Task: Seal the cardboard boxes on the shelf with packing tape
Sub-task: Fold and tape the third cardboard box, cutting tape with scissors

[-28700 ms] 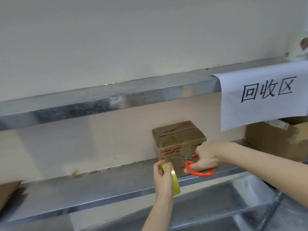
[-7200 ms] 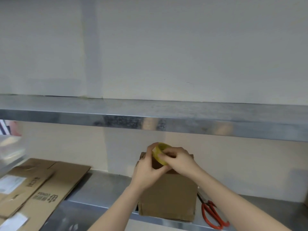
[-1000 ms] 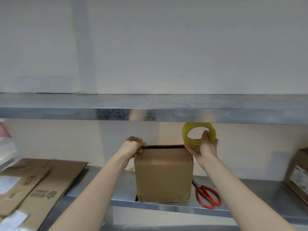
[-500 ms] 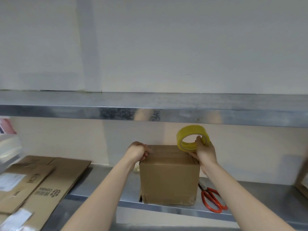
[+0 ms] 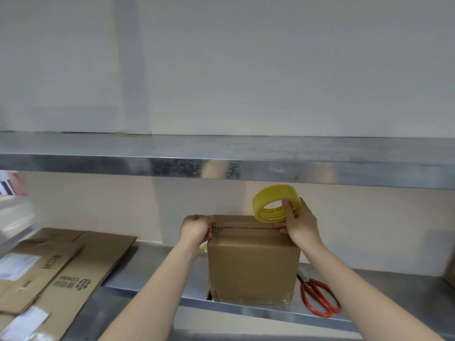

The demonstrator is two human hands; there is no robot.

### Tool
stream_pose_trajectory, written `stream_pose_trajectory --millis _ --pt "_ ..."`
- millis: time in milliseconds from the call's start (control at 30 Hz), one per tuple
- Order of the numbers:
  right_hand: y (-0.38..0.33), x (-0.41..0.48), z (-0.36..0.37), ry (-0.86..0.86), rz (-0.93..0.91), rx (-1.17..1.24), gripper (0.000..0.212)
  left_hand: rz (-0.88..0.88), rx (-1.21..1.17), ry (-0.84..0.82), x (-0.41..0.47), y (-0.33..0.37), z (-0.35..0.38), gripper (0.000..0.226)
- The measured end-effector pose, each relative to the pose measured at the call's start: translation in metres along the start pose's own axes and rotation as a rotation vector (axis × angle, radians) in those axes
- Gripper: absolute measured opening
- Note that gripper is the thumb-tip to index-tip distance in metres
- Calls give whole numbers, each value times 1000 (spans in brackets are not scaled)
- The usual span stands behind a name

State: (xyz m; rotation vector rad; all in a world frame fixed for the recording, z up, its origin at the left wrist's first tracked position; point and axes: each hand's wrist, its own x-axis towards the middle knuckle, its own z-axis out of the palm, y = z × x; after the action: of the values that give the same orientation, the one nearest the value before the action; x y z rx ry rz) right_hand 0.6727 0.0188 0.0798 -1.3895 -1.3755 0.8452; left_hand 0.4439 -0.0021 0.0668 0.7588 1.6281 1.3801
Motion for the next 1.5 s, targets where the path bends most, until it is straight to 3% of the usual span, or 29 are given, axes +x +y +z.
stream_pose_trajectory --millis 167,367,500,633,867,967,1100,1167,1267,1400,1500 --pt "5 3 1 -6 5 -21 24 -37 -95 48 -3 -3 1 20" --pt "3 1 2 -29 -26 -127 27 -185 -450 57 -3 -12 -2 16" --pt "7 4 3 -43 -48 -176 25 -207 -518 62 -1 -18 -1 10" --pt "11 8 2 -34 -29 -110 23 -187 -450 76 3 -17 -1 22" --pt "13 10 2 -37 -7 -105 27 -187 -3 63 9 -16 5 8" --pt "14 8 1 -37 -15 -96 27 -247 50 8 14 -15 7 3" --pt "16 8 1 -28 -32 -104 26 -323 69 -51 13 -18 10 23" --pt "18 8 2 -26 -35 -102 25 -339 73 -38 16 -21 9 23" --pt "19 8 2 -32 -34 -101 27 -161 118 90 17 -22 13 8" --pt "18 7 -2 -35 -30 -122 27 211 341 265 2 -17 18 30" --pt "18 7 -2 -45 -34 -114 26 338 588 309 -5 -11 24 26"
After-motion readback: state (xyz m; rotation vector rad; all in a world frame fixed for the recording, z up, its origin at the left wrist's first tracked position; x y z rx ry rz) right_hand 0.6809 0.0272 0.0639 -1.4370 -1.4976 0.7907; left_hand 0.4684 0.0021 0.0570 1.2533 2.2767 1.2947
